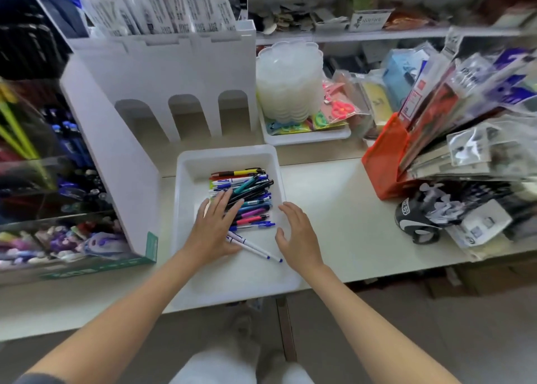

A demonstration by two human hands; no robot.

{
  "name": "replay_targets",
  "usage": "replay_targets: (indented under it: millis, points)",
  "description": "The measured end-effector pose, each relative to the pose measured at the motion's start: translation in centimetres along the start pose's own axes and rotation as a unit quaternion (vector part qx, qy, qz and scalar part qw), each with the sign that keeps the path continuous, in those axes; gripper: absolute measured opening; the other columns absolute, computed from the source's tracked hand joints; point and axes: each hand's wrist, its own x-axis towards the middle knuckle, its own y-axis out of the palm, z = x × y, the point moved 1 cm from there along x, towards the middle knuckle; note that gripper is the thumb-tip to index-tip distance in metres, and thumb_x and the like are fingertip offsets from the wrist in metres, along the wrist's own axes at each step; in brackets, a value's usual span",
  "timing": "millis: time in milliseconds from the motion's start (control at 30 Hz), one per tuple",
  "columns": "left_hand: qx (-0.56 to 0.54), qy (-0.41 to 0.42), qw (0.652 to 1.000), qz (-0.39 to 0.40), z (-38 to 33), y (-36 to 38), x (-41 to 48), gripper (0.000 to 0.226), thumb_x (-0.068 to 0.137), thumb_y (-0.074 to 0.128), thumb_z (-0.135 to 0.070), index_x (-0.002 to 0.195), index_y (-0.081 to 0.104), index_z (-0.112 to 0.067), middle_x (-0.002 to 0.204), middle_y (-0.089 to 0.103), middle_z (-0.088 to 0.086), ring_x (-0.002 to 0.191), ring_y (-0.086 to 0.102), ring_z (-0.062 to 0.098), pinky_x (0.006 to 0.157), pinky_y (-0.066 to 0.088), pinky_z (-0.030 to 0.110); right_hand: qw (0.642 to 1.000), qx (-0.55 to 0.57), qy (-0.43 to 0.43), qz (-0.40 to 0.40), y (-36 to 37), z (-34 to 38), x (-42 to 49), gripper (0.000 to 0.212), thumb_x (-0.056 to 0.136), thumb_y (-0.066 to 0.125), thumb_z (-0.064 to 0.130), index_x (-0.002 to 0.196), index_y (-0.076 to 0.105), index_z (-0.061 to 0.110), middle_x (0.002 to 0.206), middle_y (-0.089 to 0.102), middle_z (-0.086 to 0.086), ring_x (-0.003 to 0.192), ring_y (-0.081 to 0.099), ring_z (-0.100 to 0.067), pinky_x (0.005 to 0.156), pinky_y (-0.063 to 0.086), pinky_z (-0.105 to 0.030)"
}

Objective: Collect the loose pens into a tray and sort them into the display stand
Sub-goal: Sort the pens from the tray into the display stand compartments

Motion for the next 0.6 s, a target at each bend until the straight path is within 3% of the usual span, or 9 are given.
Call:
replay_targets:
  millis: [100, 167, 367, 467, 600]
  points:
    - [0.005, -0.024, 0.999, 0.042, -0.8, 0.0, 1.8, 0.131, 0.066, 0.068, -0.074, 0.159, -0.003, -0.016, 0.165, -0.011, 0.013, 0.153, -0.011, 0.032, 0.121, 0.001, 0.055, 1.0, 0.005, -0.001, -0.003, 0.1, 0.0, 0.0, 0.053, 0.095, 0.055, 0.013, 0.145, 0.042, 0.021, 0.151, 0.038, 0.006, 0.14, 0.033, -0.006, 0.111, 0.022, -0.012]
    - [0.008, -0.039, 0.997, 0.066, -1.1, 0.0, 2.7, 0.133, 0.067, 0.067, -0.074, 0.157, -0.01, -0.013, 0.166, -0.008, 0.012, 0.153, -0.009, 0.031, 0.122, -0.002, 0.054, 1.0, 0.004, -0.001, -0.002, 0.0, -0.1, -0.1, 0.053, 0.095, 0.055, 0.013, 0.145, 0.041, 0.021, 0.152, 0.038, 0.007, 0.139, 0.034, -0.006, 0.109, 0.024, -0.011]
    - [0.035, 0.004, 0.999, 0.039, -0.7, -0.3, 3.4, 0.105, 0.071, 0.067, -0.059, 0.154, 0.026, -0.01, 0.145, 0.044, 0.007, 0.136, 0.038, 0.026, 0.12, 0.015, 0.05, 1.0, 0.004, 0.011, 0.0, 0.2, -0.3, -0.2, 0.051, 0.097, 0.055, 0.016, 0.146, 0.04, 0.02, 0.153, 0.036, 0.009, 0.137, 0.036, -0.003, 0.102, 0.024, -0.003]
    - [0.038, 0.009, 0.997, 0.07, -1.2, -0.6, 4.0, 0.1, 0.067, 0.071, -0.059, 0.148, 0.032, -0.014, 0.142, 0.044, 0.004, 0.128, 0.043, 0.024, 0.11, 0.03, 0.04, 1.0, 0.0, 0.012, -0.001, 0.2, -0.2, -0.2, 0.051, 0.097, 0.055, 0.017, 0.146, 0.04, 0.021, 0.153, 0.036, 0.01, 0.135, 0.038, -0.003, 0.099, 0.028, -0.005]
    - [0.043, -0.012, 0.994, 0.095, -2.4, -0.8, 4.6, 0.105, 0.07, 0.077, -0.054, 0.151, 0.023, -0.014, 0.144, 0.04, 0.005, 0.129, 0.041, 0.025, 0.107, 0.035, 0.041, 1.0, -0.009, 0.018, 0.002, 0.1, -0.2, -0.2, 0.051, 0.097, 0.055, 0.016, 0.146, 0.04, 0.021, 0.154, 0.035, 0.009, 0.134, 0.039, -0.004, 0.093, 0.023, 0.003]
